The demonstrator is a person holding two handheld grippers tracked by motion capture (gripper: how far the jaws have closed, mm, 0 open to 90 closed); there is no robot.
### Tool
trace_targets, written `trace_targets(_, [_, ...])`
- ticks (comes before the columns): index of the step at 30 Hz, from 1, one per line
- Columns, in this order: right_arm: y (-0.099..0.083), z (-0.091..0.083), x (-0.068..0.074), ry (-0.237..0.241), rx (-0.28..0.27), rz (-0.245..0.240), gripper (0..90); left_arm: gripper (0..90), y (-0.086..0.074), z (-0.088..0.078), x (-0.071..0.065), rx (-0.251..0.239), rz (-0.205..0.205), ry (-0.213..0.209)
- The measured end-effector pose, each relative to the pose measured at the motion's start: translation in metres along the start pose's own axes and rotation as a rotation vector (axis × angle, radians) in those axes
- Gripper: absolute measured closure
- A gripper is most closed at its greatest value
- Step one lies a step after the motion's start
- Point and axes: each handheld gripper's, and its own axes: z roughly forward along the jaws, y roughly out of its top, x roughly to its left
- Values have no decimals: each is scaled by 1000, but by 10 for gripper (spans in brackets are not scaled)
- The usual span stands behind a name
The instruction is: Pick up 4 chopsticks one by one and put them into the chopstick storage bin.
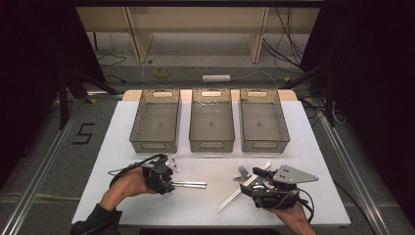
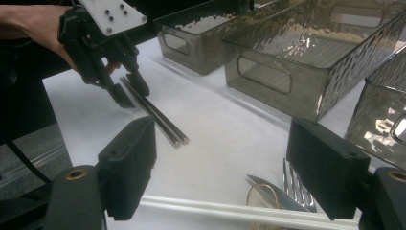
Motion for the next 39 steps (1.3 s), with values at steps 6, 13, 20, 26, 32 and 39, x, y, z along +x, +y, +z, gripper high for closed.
trace_targets(6, [0,1,0,2,4,0,267,607,-1,4,1,34,17,-4])
trace_targets(13, [0,1,0,4,5,0,269,658,-2,6,0,46,25,-16])
trace_targets(20, [0,2,0,7,13,0,271,687,-1,4,0,82,46,-27])
trace_targets(26, [0,2,0,8,15,-4,271,724,0,5,1,93,63,-34])
trace_targets(32, [0,2,-1,13,13,-3,271,776,-1,4,-1,90,142,-37])
trace_targets(39, [0,3,1,12,23,-9,271,797,-2,5,-3,77,188,-38])
